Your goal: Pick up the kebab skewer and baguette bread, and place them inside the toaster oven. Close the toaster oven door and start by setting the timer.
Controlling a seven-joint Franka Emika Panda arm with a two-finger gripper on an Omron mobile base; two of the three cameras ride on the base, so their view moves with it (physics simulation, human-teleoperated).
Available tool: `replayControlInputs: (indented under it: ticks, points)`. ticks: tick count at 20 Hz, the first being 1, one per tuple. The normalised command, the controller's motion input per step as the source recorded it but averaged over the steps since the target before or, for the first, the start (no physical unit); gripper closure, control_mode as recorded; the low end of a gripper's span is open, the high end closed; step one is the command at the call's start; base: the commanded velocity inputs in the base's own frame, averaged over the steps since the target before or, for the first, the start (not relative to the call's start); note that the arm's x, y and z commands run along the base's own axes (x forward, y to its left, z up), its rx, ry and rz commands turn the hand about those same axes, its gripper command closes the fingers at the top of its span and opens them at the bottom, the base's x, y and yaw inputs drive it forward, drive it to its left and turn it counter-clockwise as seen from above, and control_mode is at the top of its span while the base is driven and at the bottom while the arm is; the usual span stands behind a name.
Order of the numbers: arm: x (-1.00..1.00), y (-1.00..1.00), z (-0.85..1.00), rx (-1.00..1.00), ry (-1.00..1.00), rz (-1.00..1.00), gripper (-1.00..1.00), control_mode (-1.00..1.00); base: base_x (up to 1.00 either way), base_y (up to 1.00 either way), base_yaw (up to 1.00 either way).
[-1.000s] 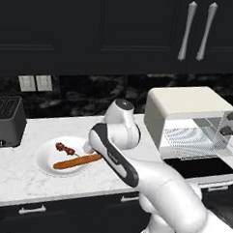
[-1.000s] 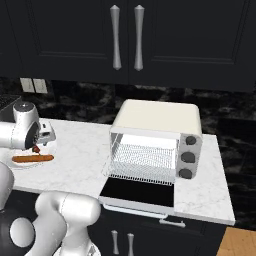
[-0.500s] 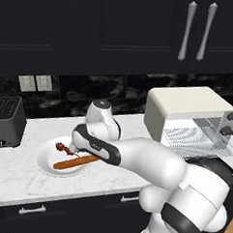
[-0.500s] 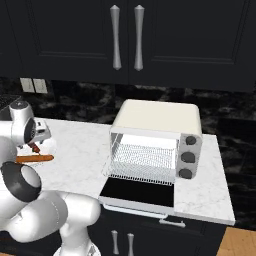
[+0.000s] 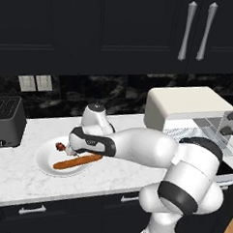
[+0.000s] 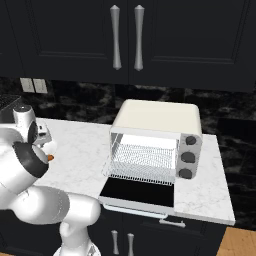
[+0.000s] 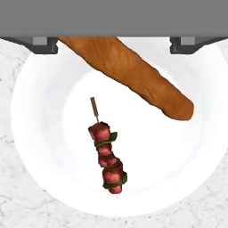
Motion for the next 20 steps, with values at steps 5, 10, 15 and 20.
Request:
replayControlInputs:
  ticks: [5, 10, 15, 20]
  points:
    - [0.57, 0.17, -0.15, 0.00, 0.07, 0.01, -1.00, -1.00, 0.00, 0.00, 0.00]
    - [0.33, 0.37, -0.35, -0.01, 0.12, 0.00, -1.00, -1.00, 0.00, 0.00, 0.00]
    - [0.02, 0.36, -0.52, -0.03, 0.11, 0.00, -1.00, -1.00, 0.00, 0.00, 0.00]
    - [0.30, 0.20, -0.29, -0.01, 0.05, 0.00, -1.00, -1.00, 0.00, 0.00, 0.00]
